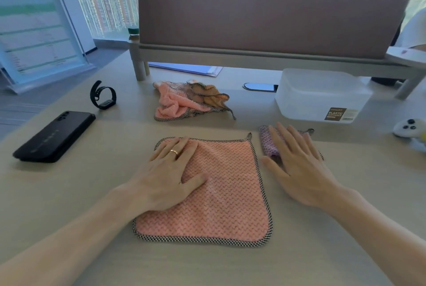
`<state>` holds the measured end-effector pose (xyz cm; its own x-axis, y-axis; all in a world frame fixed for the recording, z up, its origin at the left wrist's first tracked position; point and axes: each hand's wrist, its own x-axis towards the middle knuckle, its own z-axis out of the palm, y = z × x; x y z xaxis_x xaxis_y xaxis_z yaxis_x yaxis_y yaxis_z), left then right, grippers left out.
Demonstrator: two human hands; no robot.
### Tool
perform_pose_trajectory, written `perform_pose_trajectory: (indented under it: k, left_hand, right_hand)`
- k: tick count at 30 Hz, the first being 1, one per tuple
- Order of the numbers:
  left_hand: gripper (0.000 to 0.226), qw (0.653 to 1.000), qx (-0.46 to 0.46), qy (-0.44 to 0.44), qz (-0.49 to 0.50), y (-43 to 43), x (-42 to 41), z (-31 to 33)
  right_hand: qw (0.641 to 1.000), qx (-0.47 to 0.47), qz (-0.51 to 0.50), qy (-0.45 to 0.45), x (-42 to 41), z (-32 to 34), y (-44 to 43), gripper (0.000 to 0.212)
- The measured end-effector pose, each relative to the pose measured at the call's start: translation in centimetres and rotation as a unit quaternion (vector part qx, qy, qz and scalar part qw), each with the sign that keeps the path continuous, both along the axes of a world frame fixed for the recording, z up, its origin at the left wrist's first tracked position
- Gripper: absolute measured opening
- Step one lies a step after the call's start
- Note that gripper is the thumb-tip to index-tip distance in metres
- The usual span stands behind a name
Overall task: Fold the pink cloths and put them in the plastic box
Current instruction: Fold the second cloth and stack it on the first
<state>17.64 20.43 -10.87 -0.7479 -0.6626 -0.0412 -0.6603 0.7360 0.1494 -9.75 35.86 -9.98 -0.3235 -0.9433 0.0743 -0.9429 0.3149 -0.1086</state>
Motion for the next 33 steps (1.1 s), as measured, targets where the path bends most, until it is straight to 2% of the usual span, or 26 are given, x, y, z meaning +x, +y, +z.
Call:
perform_pose_trajectory:
  k: [3,6,8,11,14,17,18,22,26,28,30,32,33]
  left_hand:
    - [0.092,1.0,-0.012,0.013,-0.013,0.1,-0.4,0.4]
    - [0.093,1.0,-0.008,0.002,-0.014,0.4,-0.7,0.1]
    - [0.096,1.0,-0.003,-0.006,-0.007,0.4,-1.3,-0.2]
    - [0.092,1.0,-0.007,0.023,-0.01,0.6,-1.6,0.3]
    - [0.075,0.988,-0.01,0.136,-0.078,1.6,1.6,2.4]
    - [0.034,0.967,0.049,0.186,-0.17,2.6,6.8,3.9]
    - [0.025,0.964,0.065,0.18,-0.185,2.8,8.1,4.1]
    - [0.022,0.961,0.122,0.151,-0.196,2.5,10.1,3.1]
    - [0.01,0.958,0.053,0.14,-0.245,2.0,10.2,2.4]
    - [0.002,0.96,0.043,0.14,-0.239,2.1,10.0,2.4]
    - [0.002,0.965,0.057,0.172,-0.187,2.1,9.6,2.8]
    - [0.02,0.961,0.082,0.231,-0.124,1.7,9.3,3.3]
    - [0.029,0.956,0.11,0.254,-0.1,1.5,9.3,3.8]
  right_hand:
    - [0.997,0.068,0.029,-0.032,1.9,-0.8,-0.4,0.083]
    - [0.995,0.082,0.025,-0.046,1.7,-1.2,-0.6,0.083]
    - [0.996,0.06,0.027,-0.058,1.7,-0.7,-0.7,0.08]
    - [0.993,-0.048,0.087,-0.063,3.6,0.7,0.2,0.076]
    - [0.961,-0.097,0.237,-0.099,6.2,1.4,3.5,0.07]
    - [0.94,-0.102,0.312,-0.087,6.5,1.0,6.6,0.046]
    - [0.941,-0.095,0.313,-0.091,6.1,1.1,7.1,0.039]
    - [0.939,-0.058,0.33,-0.082,5.6,1.9,7.0,0.017]
    - [0.938,-0.052,0.343,-0.004,5.9,1.7,6.4,0.012]
    - [0.943,-0.05,0.329,0.004,5.8,1.6,6.0,0.012]
    - [0.955,-0.065,0.284,-0.058,5.7,1.8,5.4,0.012]
    - [0.959,-0.099,0.231,-0.134,5.3,2.6,4.7,0.006]
    - [0.958,-0.121,0.209,-0.158,4.9,3.1,4.4,0.011]
